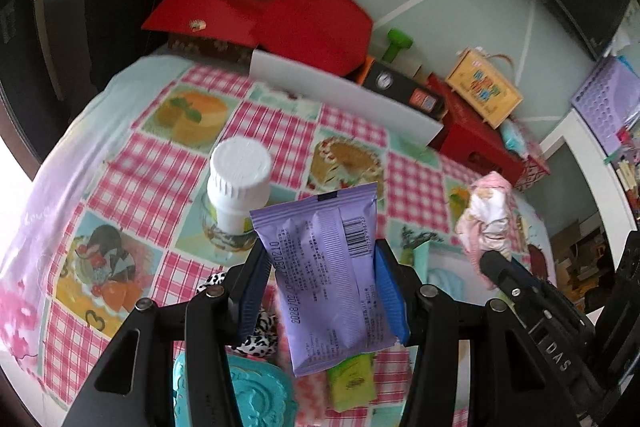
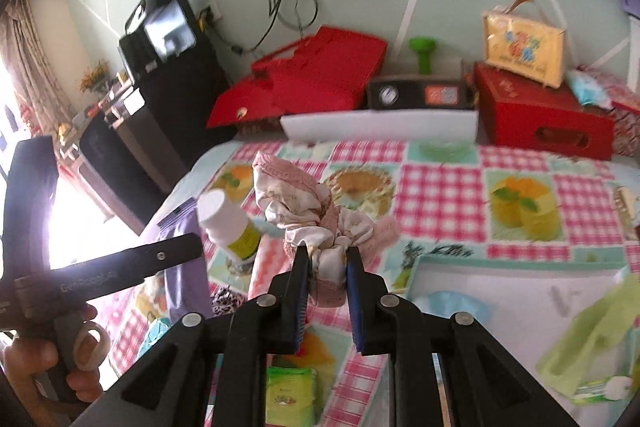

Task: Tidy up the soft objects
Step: 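Lift the purple packet with the left tool while the right tool lifts the floral cloth, then lower the floral cloth into the tray with the right tool while the left tool drops the purple packet there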

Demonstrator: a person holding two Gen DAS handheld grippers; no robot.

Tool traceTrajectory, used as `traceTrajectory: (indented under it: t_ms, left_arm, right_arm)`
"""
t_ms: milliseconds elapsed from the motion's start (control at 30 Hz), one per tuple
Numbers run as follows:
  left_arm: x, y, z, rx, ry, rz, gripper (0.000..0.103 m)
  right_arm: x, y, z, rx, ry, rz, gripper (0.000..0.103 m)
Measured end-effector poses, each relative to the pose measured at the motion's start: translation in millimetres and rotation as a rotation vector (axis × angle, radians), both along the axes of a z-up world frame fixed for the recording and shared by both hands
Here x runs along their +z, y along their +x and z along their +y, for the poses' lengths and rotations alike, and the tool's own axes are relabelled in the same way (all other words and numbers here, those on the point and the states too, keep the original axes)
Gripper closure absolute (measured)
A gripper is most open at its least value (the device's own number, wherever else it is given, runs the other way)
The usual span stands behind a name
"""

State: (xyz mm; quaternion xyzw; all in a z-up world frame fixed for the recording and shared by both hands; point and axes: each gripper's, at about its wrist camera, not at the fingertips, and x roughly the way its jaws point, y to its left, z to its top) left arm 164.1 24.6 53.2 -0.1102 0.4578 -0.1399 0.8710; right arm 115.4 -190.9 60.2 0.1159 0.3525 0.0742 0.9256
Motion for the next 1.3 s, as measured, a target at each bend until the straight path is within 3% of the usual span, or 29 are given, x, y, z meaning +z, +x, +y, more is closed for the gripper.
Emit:
traceTrajectory:
  t_ms: [367, 833, 1300]
  left_arm:
    - [22.1, -15.5, -16.9, -0.033, -0.031, -0.075, 0.050]
    - [8.2, -25.4, -90.6, -0.203, 0.030, -0.053, 0.050]
    - [-8.8, -29.5, -171.7, -0.373, 0.081, -0.048, 0.050]
  right_arm:
    - [31.3, -34.4, -52.9, -0.164, -0.038, -0.073, 0.084]
    - [28.8, -68.0, -134.0, -0.409, -0.086, -0.021, 0.084]
    - [11.1, -89.1, -171.7, -0.523, -0.079, 0.059, 0.084]
